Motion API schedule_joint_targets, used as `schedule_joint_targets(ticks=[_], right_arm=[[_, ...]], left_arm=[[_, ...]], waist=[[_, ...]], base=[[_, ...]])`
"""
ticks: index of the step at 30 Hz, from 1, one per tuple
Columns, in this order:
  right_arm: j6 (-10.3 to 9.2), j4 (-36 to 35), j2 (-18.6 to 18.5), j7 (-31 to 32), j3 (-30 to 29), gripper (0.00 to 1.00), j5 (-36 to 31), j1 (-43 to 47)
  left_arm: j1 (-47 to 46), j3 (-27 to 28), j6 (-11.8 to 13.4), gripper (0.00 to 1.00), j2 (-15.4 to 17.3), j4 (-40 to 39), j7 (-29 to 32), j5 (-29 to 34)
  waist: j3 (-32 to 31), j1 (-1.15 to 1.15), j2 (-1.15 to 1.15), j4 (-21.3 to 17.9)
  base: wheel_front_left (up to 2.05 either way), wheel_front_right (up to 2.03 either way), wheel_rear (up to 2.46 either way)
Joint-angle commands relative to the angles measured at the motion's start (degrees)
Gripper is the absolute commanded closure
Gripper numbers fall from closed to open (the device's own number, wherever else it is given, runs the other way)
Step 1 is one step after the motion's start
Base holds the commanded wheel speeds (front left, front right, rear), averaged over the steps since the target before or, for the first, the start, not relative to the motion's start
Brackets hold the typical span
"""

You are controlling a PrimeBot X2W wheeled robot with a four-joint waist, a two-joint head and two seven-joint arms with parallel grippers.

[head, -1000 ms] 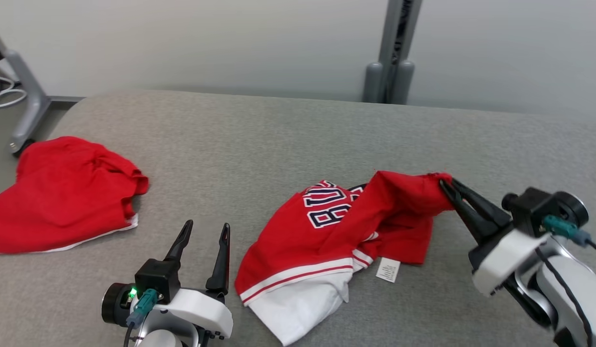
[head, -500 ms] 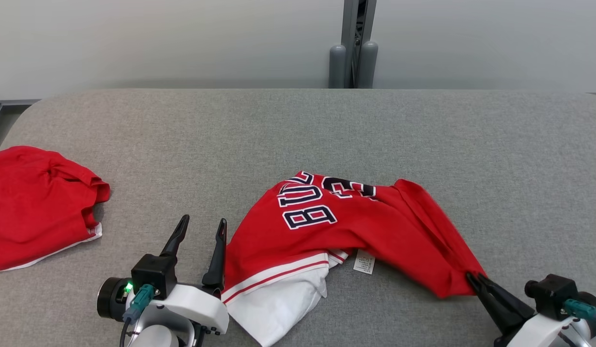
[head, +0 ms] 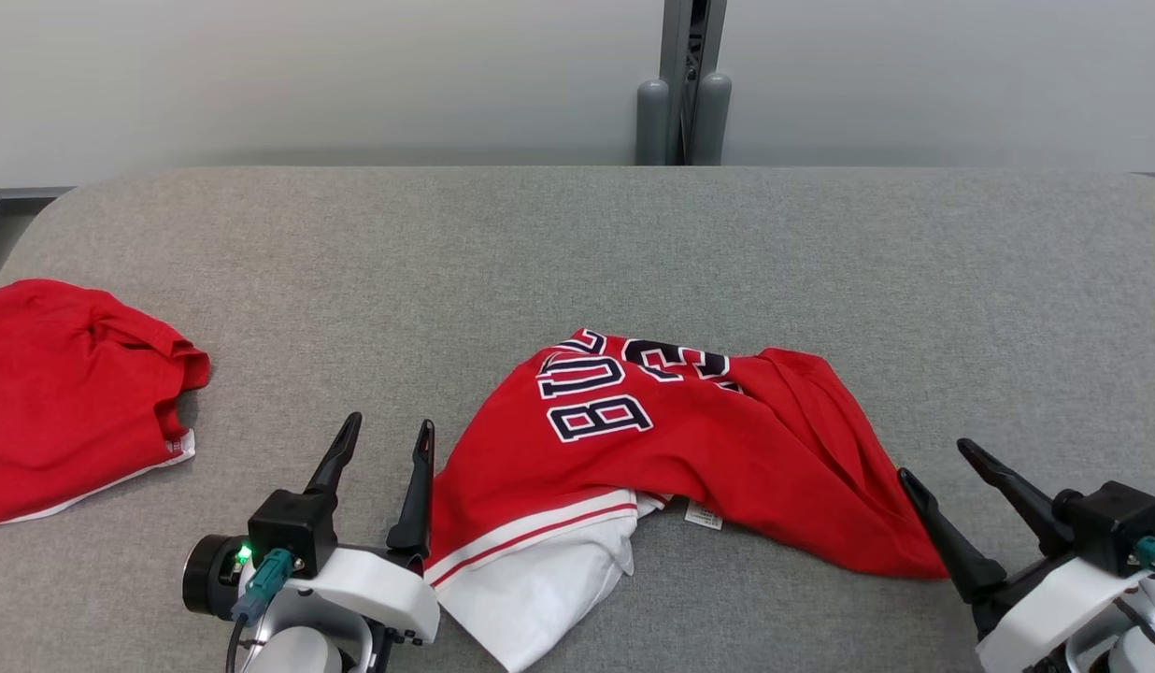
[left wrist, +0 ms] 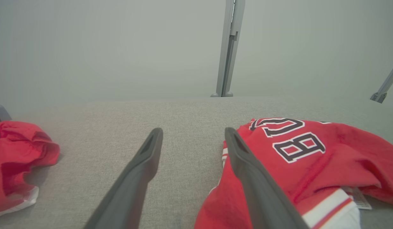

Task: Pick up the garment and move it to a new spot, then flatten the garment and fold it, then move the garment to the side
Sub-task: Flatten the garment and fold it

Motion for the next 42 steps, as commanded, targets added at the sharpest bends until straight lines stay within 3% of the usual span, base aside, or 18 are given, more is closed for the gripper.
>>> schedule_joint_targets(ticks=[1,9,15,16,18,19,26,35,42], right_arm=[[-0.02,0.2,0.1,-0.1,-0.8,0.0,-0.7,0.0],[-0.02,8.1,3.8,10.7,-1.2,0.0,-4.6,-2.3],[-0.02,14.6,5.9,13.2,-0.5,0.0,-6.0,-4.8],[-0.02,15.4,6.1,13.1,-0.3,0.36,-6.1,-5.2],[-0.02,16.9,6.5,12.2,-0.4,0.9,-6.2,-6.1],[-0.02,17.4,6.9,11.9,-0.2,1.0,-6.1,-6.2],[-0.02,18.0,7.7,7.7,-2.8,1.0,-1.5,-6.7],[-0.01,16.0,7.8,9.4,-8.5,1.0,16.9,-2.1],[-0.01,18.1,6.6,9.8,-7.8,1.0,18.2,-1.8]], left_arm=[[-0.9,0.3,0.2,0.0,0.2,-0.4,-0.2,0.1],[-1.1,0.0,0.3,0.0,-0.3,-0.6,-0.2,0.3],[-1.4,-0.1,0.0,0.0,-0.6,-0.4,-0.2,0.4],[-1.4,-0.1,0.0,0.0,-0.6,-0.4,-0.2,0.4],[-1.4,-0.1,0.0,0.0,-0.7,-0.4,-0.2,0.4],[-1.4,0.0,0.0,0.0,-0.7,-0.4,-0.2,0.5],[-0.7,0.3,0.2,0.0,-0.9,-0.4,-0.2,0.5],[-0.2,0.5,-0.2,0.0,-0.9,-0.5,-0.2,0.7],[-0.4,0.5,-0.4,0.0,-1.0,0.0,-0.2,0.8]], waist=[[0.1,0.0,0.0,0.3],[0.1,0.0,0.0,2.3],[0.4,0.0,0.0,4.0],[0.5,0.0,0.0,4.2],[0.5,0.0,0.0,4.6],[0.5,0.0,0.0,4.8],[0.2,0.0,0.0,4.7],[-0.1,0.0,0.0,3.4],[-0.3,0.0,0.0,2.6]], base=[[0.0,0.0,0.0],[0.0,0.0,0.0],[0.0,0.0,0.0],[0.0,0.0,0.0],[0.0,0.0,0.0],[0.0,0.0,0.0],[0.0,0.0,0.0],[0.0,0.0,0.0],[0.0,0.0,0.0]])
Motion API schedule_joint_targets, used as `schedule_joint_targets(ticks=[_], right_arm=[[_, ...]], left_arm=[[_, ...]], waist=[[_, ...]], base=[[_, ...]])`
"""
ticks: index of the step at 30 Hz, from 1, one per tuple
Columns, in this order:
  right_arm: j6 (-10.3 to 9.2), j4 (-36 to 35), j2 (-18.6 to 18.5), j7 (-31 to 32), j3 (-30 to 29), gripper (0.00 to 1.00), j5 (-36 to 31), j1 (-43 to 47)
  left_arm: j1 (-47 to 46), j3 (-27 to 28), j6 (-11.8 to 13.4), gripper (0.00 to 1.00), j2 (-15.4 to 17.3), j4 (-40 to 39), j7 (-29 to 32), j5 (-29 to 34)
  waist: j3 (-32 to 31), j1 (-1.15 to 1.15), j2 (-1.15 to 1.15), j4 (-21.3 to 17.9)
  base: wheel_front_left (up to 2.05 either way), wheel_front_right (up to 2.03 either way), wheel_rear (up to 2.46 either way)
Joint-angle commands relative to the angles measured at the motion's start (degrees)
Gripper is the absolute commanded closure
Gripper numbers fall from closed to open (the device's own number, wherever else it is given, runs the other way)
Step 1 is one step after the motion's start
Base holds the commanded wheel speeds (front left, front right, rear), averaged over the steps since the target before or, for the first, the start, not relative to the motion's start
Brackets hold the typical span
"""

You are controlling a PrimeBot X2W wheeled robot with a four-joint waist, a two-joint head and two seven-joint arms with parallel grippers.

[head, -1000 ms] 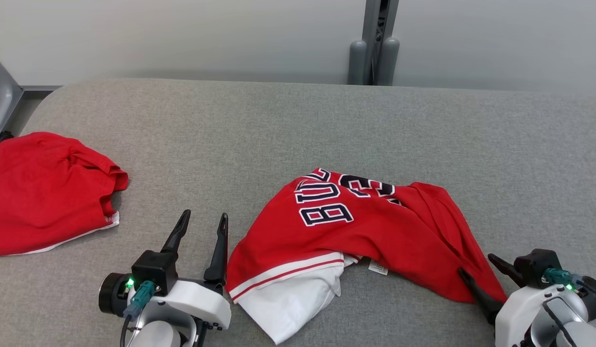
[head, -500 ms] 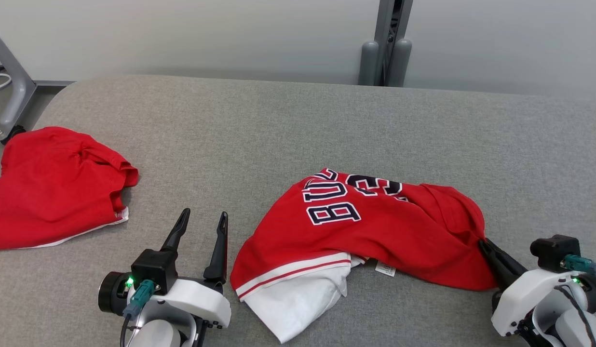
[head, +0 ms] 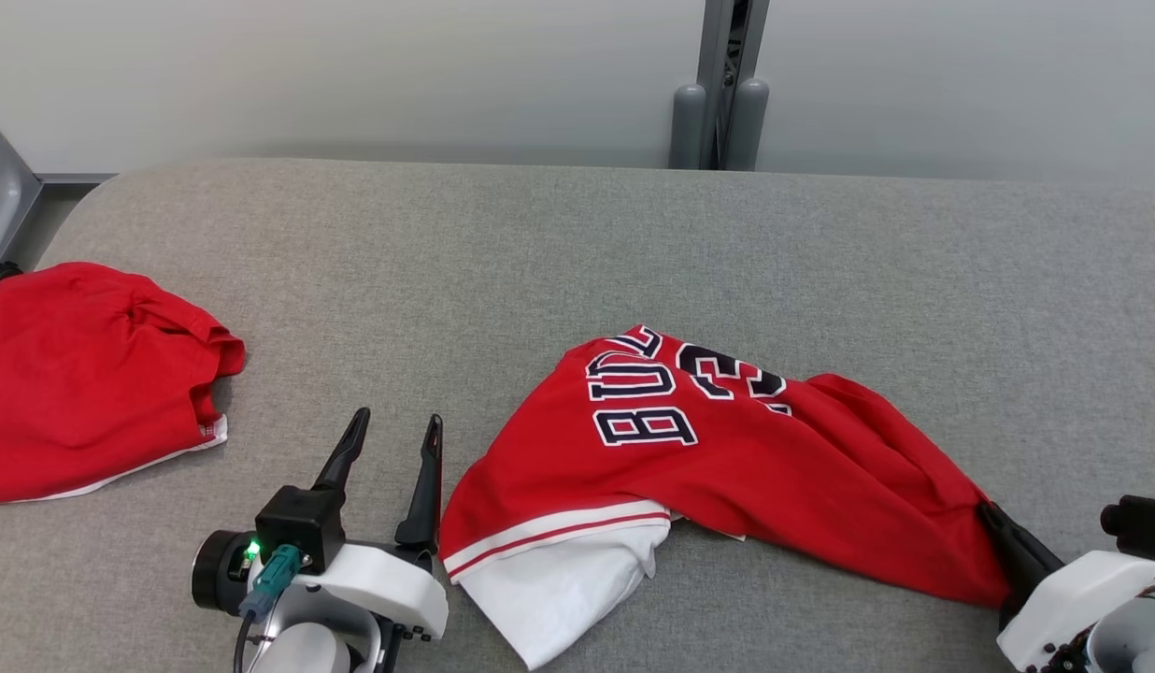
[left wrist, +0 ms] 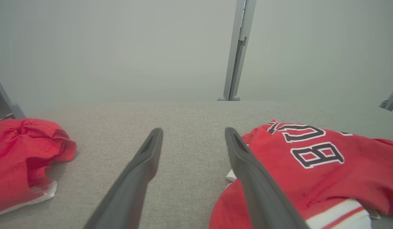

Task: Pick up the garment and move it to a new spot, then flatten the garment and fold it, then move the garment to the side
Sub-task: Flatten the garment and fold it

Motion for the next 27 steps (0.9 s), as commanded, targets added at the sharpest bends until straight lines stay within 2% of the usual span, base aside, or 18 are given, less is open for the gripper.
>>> schedule_joint_targets(ticks=[1,2,3,7,15,22,27], right_arm=[[0.0,1.4,-1.2,-1.6,0.2,0.64,-2.4,-0.6],[0.0,2.1,-1.1,-2.4,0.1,0.14,-3.0,-1.0],[0.0,2.8,-0.9,-2.9,0.1,0.0,-3.8,-1.2],[0.0,4.1,-1.0,-5.7,-0.2,0.0,-7.1,-2.0],[0.0,1.4,0.7,-9.2,-2.2,0.0,-11.7,-0.2],[0.0,-1.5,2.1,-8.2,-3.6,0.0,-15.4,2.6],[0.0,-3.9,2.8,-5.1,-5.5,0.0,-17.9,4.8]], left_arm=[[0.0,0.1,-0.2,0.0,0.1,0.2,-0.2,0.3],[0.0,0.0,-0.1,0.0,0.0,0.3,-0.2,0.3],[0.1,-0.1,-0.1,0.0,0.0,0.3,-0.2,0.3],[0.3,-0.2,-0.3,0.0,0.0,0.6,-0.2,0.2],[2.4,0.2,0.0,0.0,0.3,1.1,-0.2,-0.1],[5.6,-1.8,-0.9,0.0,0.6,2.1,1.1,0.1],[9.0,-4.0,-1.8,0.0,0.7,1.9,3.7,-0.1]], waist=[[-0.2,0.0,0.0,-0.2],[-0.3,0.0,0.0,-0.3],[-0.4,0.0,0.0,-0.3],[-0.7,0.0,0.0,-0.4],[-1.8,0.0,0.0,-0.7],[-3.0,0.0,0.0,-1.2],[-3.6,0.0,0.0,-1.9]], base=[[0.0,0.0,0.0],[0.0,0.0,0.0],[0.0,0.0,0.0],[0.0,0.0,0.0],[0.0,0.0,0.0],[0.0,0.0,0.0],[0.0,0.0,0.0]])
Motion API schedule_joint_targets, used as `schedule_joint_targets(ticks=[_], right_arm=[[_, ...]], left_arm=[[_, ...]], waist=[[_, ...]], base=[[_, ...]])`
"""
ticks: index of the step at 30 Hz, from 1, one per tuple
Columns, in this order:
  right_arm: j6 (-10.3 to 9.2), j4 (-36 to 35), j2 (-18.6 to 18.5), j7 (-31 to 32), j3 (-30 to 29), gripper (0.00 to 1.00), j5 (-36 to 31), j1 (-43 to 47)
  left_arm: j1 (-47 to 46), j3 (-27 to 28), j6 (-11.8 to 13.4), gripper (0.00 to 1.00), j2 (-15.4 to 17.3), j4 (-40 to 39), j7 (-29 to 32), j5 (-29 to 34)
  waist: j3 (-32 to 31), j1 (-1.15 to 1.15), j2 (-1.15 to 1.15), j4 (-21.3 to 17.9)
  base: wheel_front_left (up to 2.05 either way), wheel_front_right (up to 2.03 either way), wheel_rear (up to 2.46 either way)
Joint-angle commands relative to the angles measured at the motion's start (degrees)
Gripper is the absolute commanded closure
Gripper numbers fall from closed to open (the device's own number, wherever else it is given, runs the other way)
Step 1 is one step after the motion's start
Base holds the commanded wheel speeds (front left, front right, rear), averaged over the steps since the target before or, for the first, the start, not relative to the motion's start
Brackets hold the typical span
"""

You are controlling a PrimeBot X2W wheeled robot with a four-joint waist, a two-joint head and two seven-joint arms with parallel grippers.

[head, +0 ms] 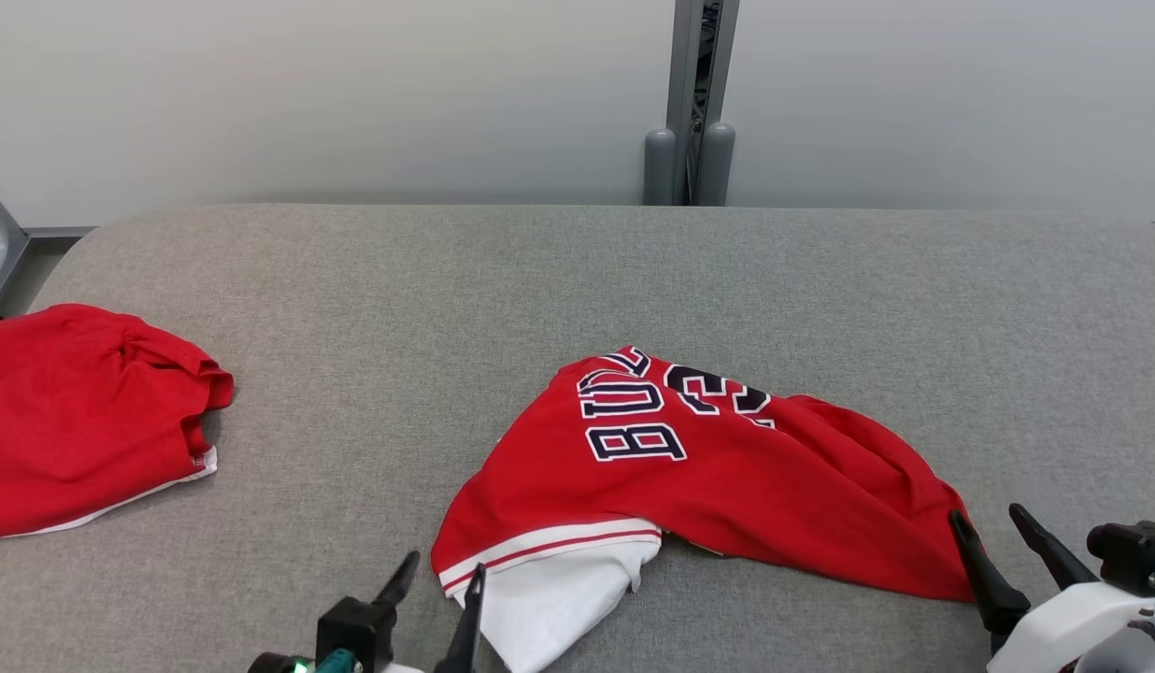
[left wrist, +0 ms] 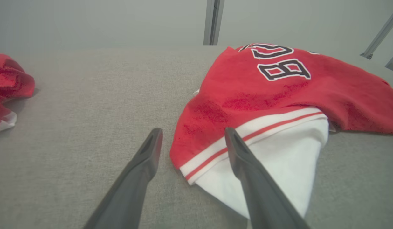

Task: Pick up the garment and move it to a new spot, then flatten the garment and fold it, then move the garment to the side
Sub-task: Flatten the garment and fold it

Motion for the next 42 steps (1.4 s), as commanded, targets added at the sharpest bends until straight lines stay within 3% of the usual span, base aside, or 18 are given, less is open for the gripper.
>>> schedule_joint_targets(ticks=[1,10,17,21,30,42], right_arm=[[0.0,-0.8,0.0,0.5,-0.8,0.0,-0.6,0.9],[0.0,-6.7,2.2,4.0,-7.1,0.0,-4.5,7.0],[0.0,-7.2,4.8,6.7,-8.9,0.0,-7.4,8.1],[0.0,-7.5,5.6,6.9,-9.8,0.0,-8.3,7.6],[0.0,-9.2,6.2,7.0,-9.7,0.0,-9.5,6.7],[0.0,-12.6,5.9,5.0,-9.5,0.0,-10.8,6.7]], left_arm=[[1.0,-0.5,-0.5,0.0,0.2,-0.2,0.5,-0.1],[4.9,-3.1,-0.7,0.0,0.3,-2.5,4.4,-0.6],[4.2,-4.5,-1.5,0.0,-0.1,-0.2,6.8,-1.9],[2.7,-4.9,-1.8,0.0,-0.4,1.1,6.6,-2.8],[-2.9,-1.4,0.6,0.0,0.5,6.9,1.9,-3.8],[-8.1,0.0,-1.9,0.0,0.3,17.0,-0.3,-6.8]], waist=[[-0.1,0.0,0.0,-0.1],[0.6,0.0,0.0,-0.1],[1.1,0.0,0.0,-0.2],[1.3,0.0,0.0,-0.2],[1.3,0.0,0.0,-0.8],[1.1,0.0,0.0,-3.1]], base=[[0.0,0.0,0.0],[0.0,0.0,0.0],[0.0,0.0,0.0],[0.0,0.0,0.0],[0.0,0.0,0.0],[0.0,0.0,0.0]])
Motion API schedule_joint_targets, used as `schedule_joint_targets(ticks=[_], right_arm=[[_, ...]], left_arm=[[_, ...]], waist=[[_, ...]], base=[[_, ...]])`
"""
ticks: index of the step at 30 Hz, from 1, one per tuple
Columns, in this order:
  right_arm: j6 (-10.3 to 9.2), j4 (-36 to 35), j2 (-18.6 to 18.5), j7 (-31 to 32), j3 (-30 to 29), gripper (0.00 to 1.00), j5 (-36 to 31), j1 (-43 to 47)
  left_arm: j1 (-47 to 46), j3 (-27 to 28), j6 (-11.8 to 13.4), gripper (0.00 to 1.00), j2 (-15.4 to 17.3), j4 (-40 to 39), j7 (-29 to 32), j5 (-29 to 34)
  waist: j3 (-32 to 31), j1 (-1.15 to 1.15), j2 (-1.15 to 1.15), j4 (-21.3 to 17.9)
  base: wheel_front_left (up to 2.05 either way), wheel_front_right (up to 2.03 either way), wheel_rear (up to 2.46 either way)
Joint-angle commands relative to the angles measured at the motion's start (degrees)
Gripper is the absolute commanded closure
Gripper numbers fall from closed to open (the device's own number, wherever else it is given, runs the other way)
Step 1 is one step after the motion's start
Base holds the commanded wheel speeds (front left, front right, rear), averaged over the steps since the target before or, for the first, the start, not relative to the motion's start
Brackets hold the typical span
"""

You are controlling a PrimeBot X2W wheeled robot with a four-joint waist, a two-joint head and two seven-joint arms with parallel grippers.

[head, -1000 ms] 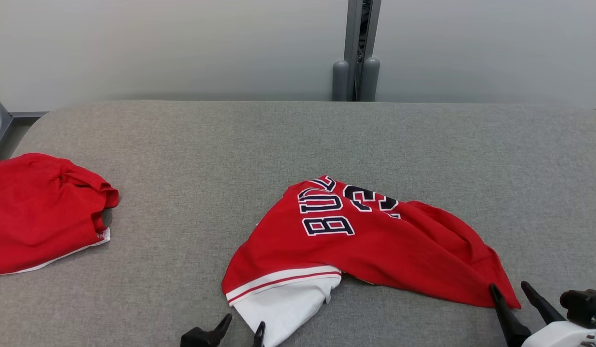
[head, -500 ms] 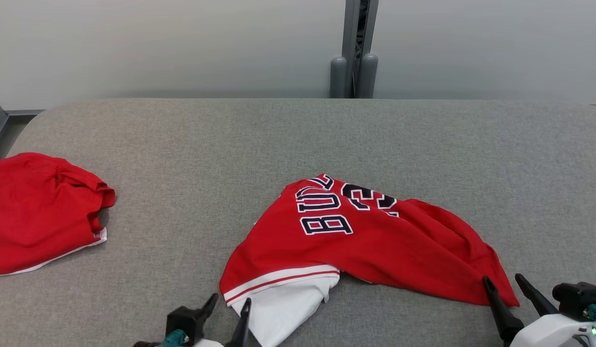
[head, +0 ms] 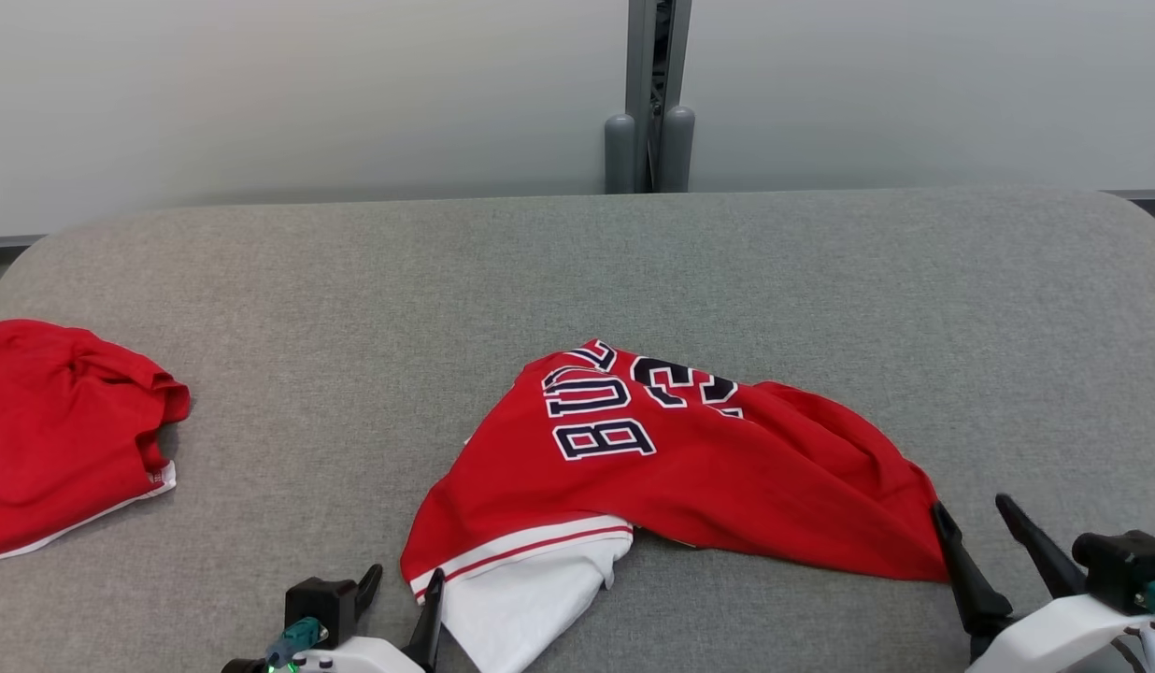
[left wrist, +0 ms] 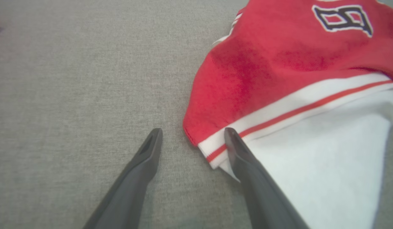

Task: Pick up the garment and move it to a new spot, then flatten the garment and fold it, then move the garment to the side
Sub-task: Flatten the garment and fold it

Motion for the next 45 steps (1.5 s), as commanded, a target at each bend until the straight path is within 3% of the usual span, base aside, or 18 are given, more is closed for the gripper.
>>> schedule_joint_targets(ticks=[1,3,4,5,6,13,23,28,35,36,37,38,45], right_arm=[[0.0,-0.5,-0.2,-0.7,-0.2,0.0,-0.5,-0.1],[0.0,-2.4,-0.3,-3.5,0.4,0.0,-1.1,0.0],[-0.01,-2.8,-0.2,-4.5,0.5,0.0,-1.1,0.5],[0.0,-3.8,0.1,-6.2,0.2,0.0,-0.9,1.1],[0.0,-4.0,0.3,-6.5,0.1,0.0,-1.0,1.3],[0.0,-4.0,0.4,-6.6,0.8,0.0,-1.8,1.7],[0.0,-4.1,0.4,-7.3,1.4,0.0,-1.8,0.9],[0.0,-3.6,0.5,-7.3,2.2,0.0,-1.9,0.1],[0.0,-2.7,0.7,-7.6,2.9,0.0,-2.0,-0.8],[0.0,-2.6,0.8,-7.7,2.8,0.0,-1.9,-0.8],[0.0,-2.4,0.9,-7.8,2.7,0.0,-1.9,-0.8],[0.0,-2.3,0.9,-7.8,2.7,0.0,-1.8,-0.7],[0.0,-1.7,1.1,-8.9,2.0,0.0,-1.4,-1.0]], left_arm=[[-0.8,0.0,-0.2,0.0,0.2,0.7,-0.2,0.1],[-1.4,0.0,-0.7,0.0,0.1,1.9,-0.9,-0.3],[-1.6,0.0,-0.8,0.29,0.0,2.6,-1.1,-0.6],[-2.0,-0.2,-1.1,0.77,-0.3,3.4,-1.7,-0.9],[-2.1,-0.4,-1.4,1.0,-0.4,3.9,-1.9,-1.0],[-3.4,-1.1,-2.0,1.0,-0.5,4.8,-3.1,-0.8],[-4.6,5.0,2.6,1.0,4.8,-9.6,-3.6,3.3],[-5.4,4.4,1.0,1.0,6.8,-5.9,-3.0,4.1],[-7.6,5.3,-0.4,1.0,6.1,1.1,-3.5,3.8],[-8.1,6.0,0.2,0.8,6.1,0.2,-3.6,4.1],[-8.0,6.9,0.8,0.09,5.9,-0.7,-3.6,4.3],[-7.5,7.6,0.9,0.0,5.6,-2.1,-3.6,4.6],[-2.1,13.8,0.6,0.0,3.4,-14.7,-3.6,6.9]], waist=[[-0.1,0.0,0.0,-0.2],[-0.3,0.0,0.0,-0.4],[-0.4,0.0,0.0,-0.5],[-0.6,0.0,0.0,-0.5],[-0.6,0.0,0.0,-0.6],[-1.0,0.0,0.0,-0.7],[-1.2,0.0,0.0,-1.6],[-1.1,0.0,0.0,-2.6],[-0.6,0.0,0.0,-3.0],[-0.5,0.0,0.0,-2.9],[-0.5,0.0,0.0,-2.8],[-0.4,0.0,0.0,-2.7],[-1.0,0.0,0.0,-1.2]], base=[[0.0,0.0,0.0],[0.0,0.0,0.0],[0.0,0.0,0.0],[0.0,0.0,0.0],[0.0,0.0,0.0],[0.0,0.0,0.0],[0.0,0.0,0.0],[0.0,0.0,0.0],[0.0,0.0,0.0],[0.0,0.0,0.0],[0.0,0.0,0.0],[0.0,0.0,0.0],[0.0,0.0,0.0]])
